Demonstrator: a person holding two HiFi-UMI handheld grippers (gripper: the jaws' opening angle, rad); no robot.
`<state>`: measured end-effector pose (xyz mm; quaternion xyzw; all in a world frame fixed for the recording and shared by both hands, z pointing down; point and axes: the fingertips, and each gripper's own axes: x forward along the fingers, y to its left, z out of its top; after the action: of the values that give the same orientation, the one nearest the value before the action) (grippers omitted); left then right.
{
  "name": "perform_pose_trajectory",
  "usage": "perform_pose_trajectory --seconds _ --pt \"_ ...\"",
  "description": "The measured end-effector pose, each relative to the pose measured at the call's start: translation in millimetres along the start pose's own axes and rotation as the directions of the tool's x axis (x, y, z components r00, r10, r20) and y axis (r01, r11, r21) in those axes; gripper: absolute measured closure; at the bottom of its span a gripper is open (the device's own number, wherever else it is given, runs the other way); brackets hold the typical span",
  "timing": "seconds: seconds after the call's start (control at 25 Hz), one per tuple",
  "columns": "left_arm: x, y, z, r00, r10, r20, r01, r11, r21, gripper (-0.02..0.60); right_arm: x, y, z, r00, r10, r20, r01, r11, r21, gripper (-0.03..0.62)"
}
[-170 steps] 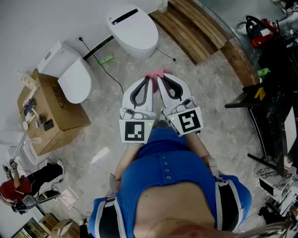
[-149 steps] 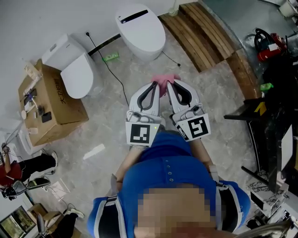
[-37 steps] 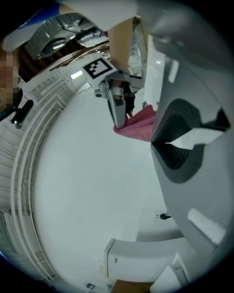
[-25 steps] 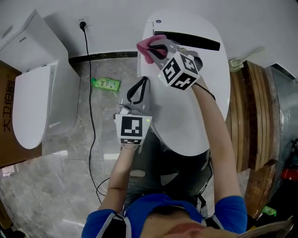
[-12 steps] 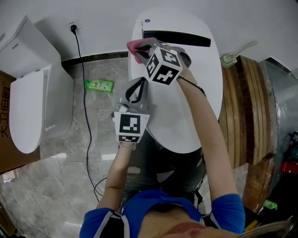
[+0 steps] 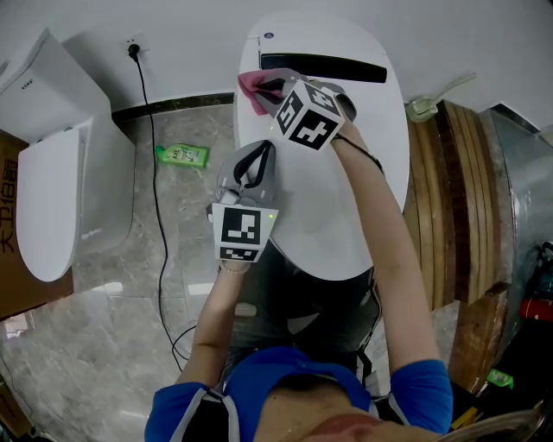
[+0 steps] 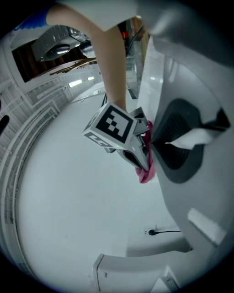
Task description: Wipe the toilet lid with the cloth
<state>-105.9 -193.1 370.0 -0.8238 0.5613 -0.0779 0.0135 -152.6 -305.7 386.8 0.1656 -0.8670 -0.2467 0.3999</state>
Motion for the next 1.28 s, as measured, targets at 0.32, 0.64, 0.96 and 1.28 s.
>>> perform_pose_trajectory --seconds 0.32,0.64,0.96,1.28 --pt "1.9 -4.1 14.1 1.0 -0.005 0.004 0.005 0.999 0.05 0.578 -10.0 -3.4 -14.3 1.0 -0.003 -0.009 0.003 1.0 0.013 0.585" --pt "4.4 -13.7 27.6 0.999 -0.041 0.011 0.04 0.997 0.06 0.578 -18.1 -9.5 -28.8 1.0 -0.011 -0.017 0.012 0.999 0.037 0.585" --pt "13.1 -37.2 33.4 0.991 -0.129 0.044 0.131 0.99 -0.045 0.578 -29.8 -20.6 -50.7 0.999 -0.032 -0.024 0.033 0.997 0.073 0.585" --pt "16.3 -46.2 33.6 0.988 -0.15 0.04 0.152 0.987 -0.044 0.577 -36.3 -27.0 -64.7 0.998 -0.045 -0.032 0.048 0.994 0.099 0.585"
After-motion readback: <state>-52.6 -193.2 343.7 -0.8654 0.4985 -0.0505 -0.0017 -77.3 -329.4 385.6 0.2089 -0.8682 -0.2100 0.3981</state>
